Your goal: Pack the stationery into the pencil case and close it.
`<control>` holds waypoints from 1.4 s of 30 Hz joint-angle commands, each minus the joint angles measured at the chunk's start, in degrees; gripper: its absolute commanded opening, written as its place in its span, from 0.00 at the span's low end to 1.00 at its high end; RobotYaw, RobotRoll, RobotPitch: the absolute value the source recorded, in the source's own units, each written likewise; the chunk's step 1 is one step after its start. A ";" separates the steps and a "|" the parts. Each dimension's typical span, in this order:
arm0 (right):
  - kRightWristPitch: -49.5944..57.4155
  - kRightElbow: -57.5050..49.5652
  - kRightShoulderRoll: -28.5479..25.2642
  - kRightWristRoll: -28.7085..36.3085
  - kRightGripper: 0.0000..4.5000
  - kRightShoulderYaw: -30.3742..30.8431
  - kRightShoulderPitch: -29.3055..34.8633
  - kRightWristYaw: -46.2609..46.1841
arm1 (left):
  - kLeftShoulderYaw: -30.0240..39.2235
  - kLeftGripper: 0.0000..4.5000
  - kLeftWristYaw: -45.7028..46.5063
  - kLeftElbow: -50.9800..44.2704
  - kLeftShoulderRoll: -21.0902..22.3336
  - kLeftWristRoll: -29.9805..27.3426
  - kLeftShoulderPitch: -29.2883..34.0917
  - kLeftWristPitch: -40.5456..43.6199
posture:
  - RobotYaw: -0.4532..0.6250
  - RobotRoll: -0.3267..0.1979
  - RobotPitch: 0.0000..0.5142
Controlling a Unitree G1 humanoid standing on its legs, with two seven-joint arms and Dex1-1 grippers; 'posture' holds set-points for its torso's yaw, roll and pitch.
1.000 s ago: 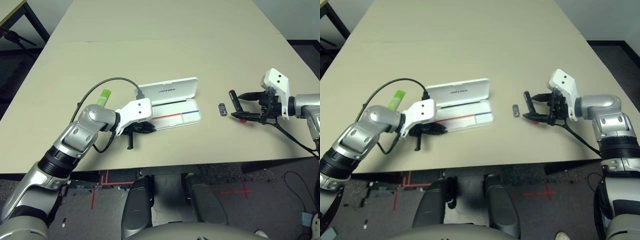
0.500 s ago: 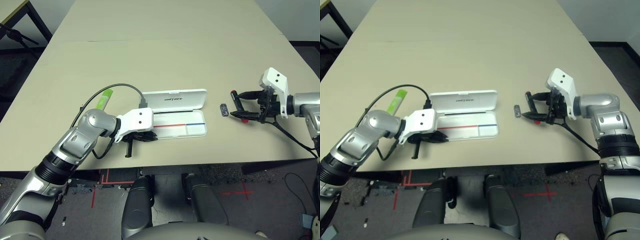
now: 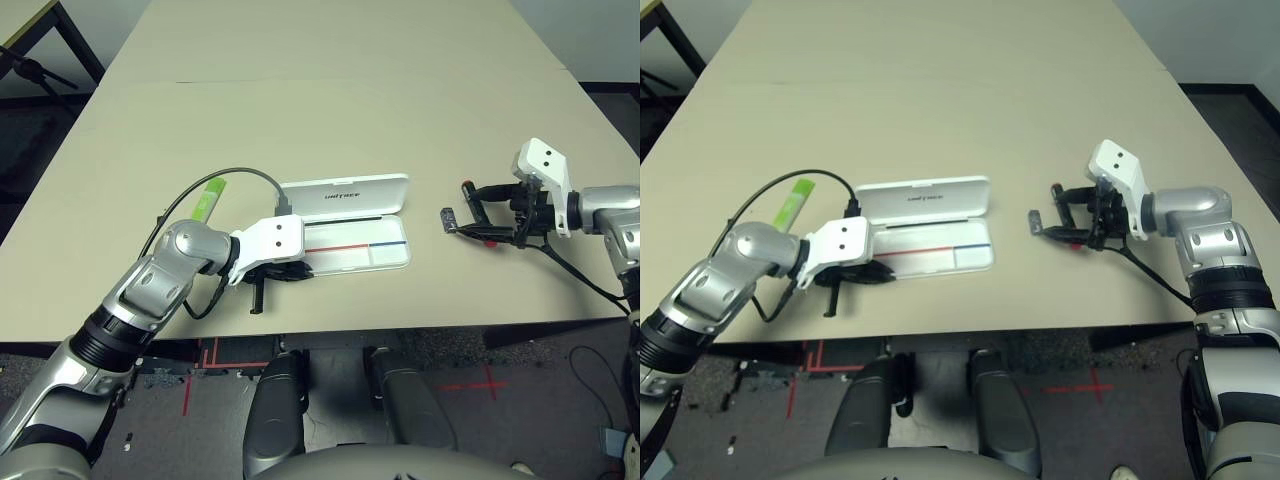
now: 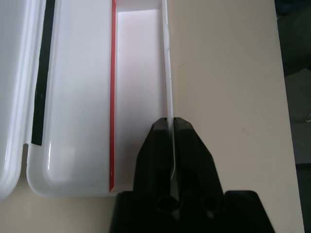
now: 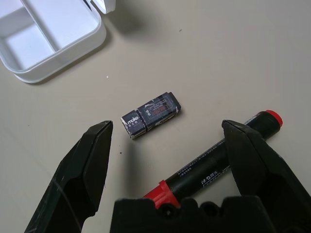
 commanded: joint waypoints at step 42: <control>58.46 -26.53 0.97 3.73 1.00 -5.79 -3.82 -32.41 | 14.24 1.00 -0.75 -11.59 6.51 -11.97 3.22 3.59 | 0.41 0.62 0.29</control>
